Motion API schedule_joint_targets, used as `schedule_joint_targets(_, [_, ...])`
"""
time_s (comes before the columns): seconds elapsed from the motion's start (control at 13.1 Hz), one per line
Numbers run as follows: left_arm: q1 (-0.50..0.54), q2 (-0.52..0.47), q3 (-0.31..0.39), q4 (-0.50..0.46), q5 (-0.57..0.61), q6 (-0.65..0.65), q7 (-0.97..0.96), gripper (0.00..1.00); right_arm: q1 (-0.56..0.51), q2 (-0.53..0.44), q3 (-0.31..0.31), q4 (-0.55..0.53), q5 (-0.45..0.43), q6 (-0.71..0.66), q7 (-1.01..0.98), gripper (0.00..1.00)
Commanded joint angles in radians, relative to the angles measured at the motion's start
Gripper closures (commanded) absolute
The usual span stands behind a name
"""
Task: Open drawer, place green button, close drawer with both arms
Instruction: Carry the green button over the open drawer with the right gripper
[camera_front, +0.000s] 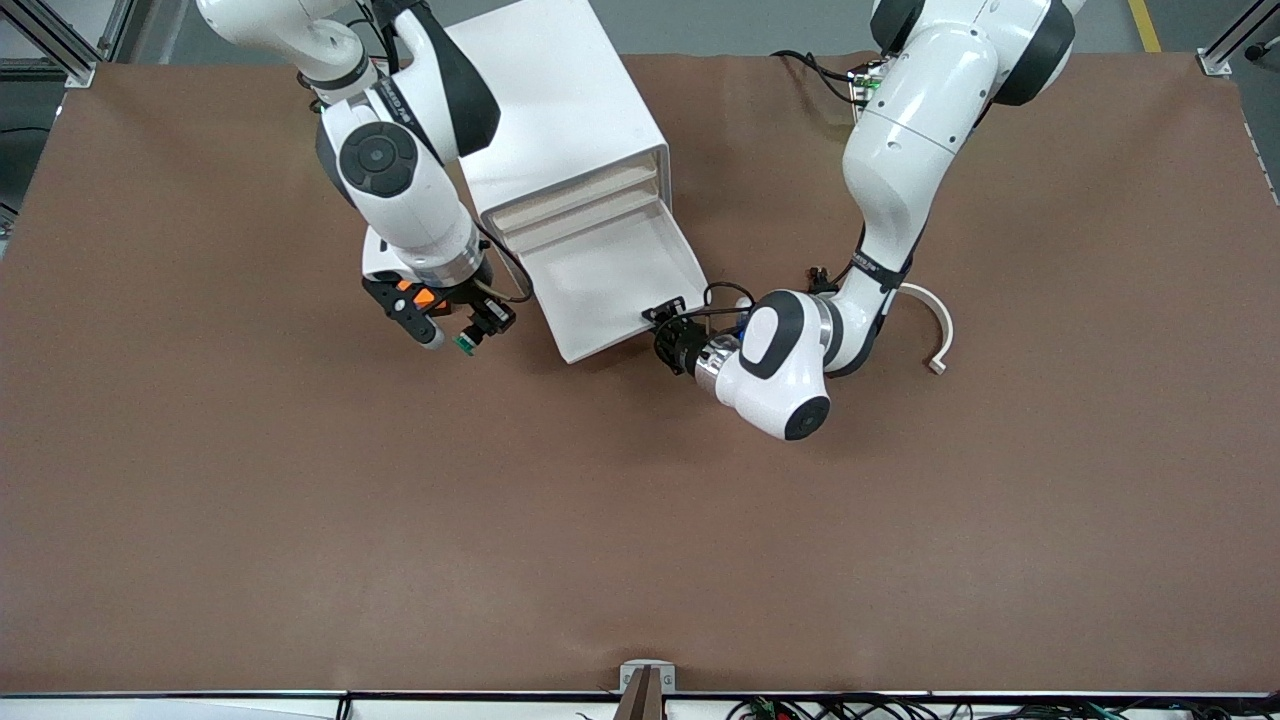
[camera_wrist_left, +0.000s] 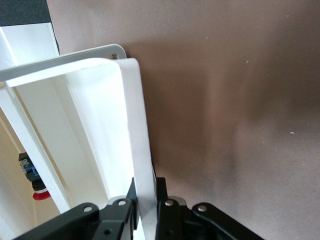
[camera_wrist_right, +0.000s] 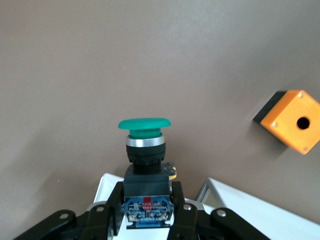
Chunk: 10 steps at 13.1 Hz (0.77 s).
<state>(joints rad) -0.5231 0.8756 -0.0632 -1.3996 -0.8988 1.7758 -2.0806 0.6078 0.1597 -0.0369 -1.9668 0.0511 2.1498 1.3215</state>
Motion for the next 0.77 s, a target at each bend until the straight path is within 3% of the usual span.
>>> schedule_joint_targets(0.0, [-0.003, 0.042, 0.013, 0.04, 0.021, 0.09, 0.073, 0.33, 0.061, 0.05, -0.011, 0.029, -0.042, 0.028, 0.105, 1.0])
schedule_joint_targets(0.08, [-0.002, 0.036, 0.013, 0.04, 0.023, 0.082, 0.071, 0.13, 0.084, 0.07, -0.011, 0.028, -0.051, 0.053, 0.143, 1.0])
schedule_joint_targets(0.15, [0.008, 0.029, 0.013, 0.04, 0.023, 0.079, 0.071, 0.0, 0.111, 0.09, -0.011, 0.029, -0.053, 0.068, 0.184, 1.0])
schedule_joint_targets(0.54, [0.076, 0.002, 0.023, 0.119, 0.043, 0.044, 0.073, 0.0, 0.193, 0.162, -0.009, 0.081, -0.053, 0.07, 0.301, 1.0])
schedule_joint_targets(0.69, [0.093, -0.033, 0.026, 0.138, 0.118, 0.03, 0.074, 0.0, 0.22, 0.202, -0.009, 0.114, -0.053, 0.07, 0.352, 1.0])
